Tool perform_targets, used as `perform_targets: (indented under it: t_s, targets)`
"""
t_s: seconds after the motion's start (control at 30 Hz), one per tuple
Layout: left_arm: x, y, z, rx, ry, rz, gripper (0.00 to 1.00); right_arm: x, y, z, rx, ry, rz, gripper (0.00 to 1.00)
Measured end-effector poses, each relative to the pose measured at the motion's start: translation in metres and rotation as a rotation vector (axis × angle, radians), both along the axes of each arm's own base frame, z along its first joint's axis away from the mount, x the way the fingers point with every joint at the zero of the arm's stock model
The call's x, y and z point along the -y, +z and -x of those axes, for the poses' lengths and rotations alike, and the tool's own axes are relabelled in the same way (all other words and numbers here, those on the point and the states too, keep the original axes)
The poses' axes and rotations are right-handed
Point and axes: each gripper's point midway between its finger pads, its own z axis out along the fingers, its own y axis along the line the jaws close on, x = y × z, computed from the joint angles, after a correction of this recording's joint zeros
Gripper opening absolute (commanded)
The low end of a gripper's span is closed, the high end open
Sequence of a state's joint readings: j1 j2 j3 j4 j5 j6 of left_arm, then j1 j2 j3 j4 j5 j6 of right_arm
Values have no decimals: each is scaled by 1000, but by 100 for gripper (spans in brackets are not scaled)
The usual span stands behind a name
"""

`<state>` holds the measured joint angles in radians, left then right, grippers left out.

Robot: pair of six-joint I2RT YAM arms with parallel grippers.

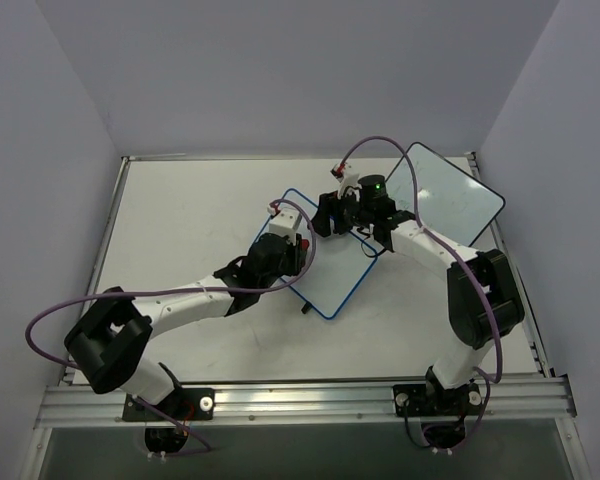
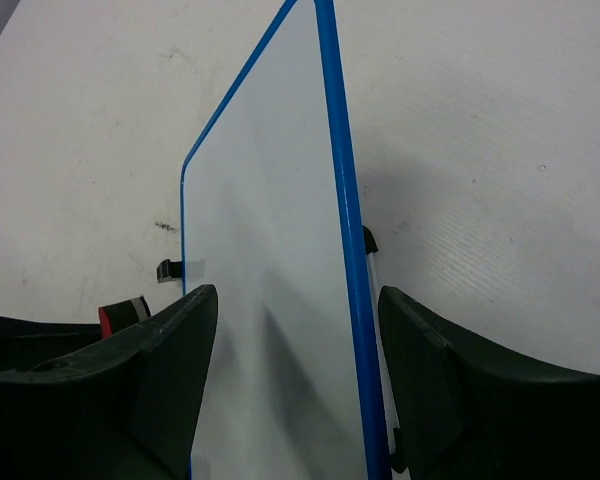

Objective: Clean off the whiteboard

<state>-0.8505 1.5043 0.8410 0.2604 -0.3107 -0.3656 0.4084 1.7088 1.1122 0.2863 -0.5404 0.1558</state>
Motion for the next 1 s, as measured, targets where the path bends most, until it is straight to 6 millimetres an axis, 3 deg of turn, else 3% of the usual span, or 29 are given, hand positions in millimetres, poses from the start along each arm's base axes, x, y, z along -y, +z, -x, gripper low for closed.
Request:
perform_targets:
  t_s: [0.33,0.67,0.77,0.8,0.9,1.0]
  targets:
    - [-13,8,-2,4,20,10,4,2,11,4,7,-5,-6,84]
    - [-45,17,-11,-7,100,54,6,19,38,0,51,-84,-8,95]
    - [-68,23,-19,-17,174,88,11,34,48,-5,62,-148,-7,96]
    - [-79,24,-23,-23,212,99,18,40,53,-6,65,-175,-7,96]
    - [-118,26,-40,-44,350,134,22,59,66,-11,73,-256,-2,97]
    - [-165,14,-61,-111,517,123,23,71,82,-14,87,-315,-7,97]
